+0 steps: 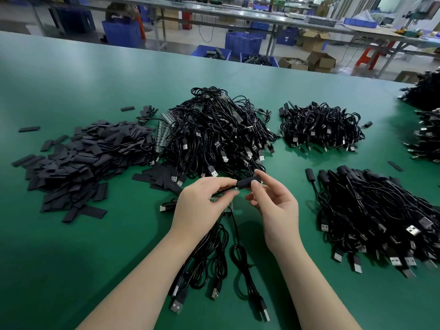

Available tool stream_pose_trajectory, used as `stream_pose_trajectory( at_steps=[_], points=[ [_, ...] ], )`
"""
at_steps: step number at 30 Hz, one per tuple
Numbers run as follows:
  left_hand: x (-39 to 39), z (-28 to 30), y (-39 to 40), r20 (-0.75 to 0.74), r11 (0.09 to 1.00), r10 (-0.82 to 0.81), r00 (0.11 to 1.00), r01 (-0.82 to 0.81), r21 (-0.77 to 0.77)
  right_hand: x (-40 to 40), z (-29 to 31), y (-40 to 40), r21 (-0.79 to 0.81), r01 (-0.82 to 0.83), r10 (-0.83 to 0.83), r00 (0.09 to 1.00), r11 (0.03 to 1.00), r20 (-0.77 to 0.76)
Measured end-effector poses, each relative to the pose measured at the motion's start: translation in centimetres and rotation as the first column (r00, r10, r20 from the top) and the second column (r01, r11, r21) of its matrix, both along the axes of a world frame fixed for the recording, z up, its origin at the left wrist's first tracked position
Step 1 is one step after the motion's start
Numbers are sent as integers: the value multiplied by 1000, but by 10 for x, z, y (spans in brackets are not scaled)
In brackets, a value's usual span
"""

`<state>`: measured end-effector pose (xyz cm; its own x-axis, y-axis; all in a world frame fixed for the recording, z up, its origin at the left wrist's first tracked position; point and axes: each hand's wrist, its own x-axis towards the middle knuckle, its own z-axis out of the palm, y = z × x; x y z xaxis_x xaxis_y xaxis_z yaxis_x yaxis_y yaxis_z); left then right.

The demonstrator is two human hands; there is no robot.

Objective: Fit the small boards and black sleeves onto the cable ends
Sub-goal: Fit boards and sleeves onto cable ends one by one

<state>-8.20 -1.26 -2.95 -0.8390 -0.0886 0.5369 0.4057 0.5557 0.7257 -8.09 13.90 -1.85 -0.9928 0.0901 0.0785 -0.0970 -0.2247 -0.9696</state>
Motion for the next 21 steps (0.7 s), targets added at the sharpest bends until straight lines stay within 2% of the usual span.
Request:
stream_pose_trajectory(
  at_steps=[4, 12, 21],
  points=[
    [1, 0, 1, 86, 996, -76, 993, 72, 45, -1, 0, 4, 8, 24, -24, 1000, 1000, -6],
    [-2, -1, -1, 121, 998, -37, 992, 31, 49, -1, 1, 4, 112, 49, -43, 997, 993, -57],
    [0, 2, 0, 85, 1000, -18, 996, 19, -6, 0, 0, -1, 18, 46, -47, 999, 999, 25]
  ],
)
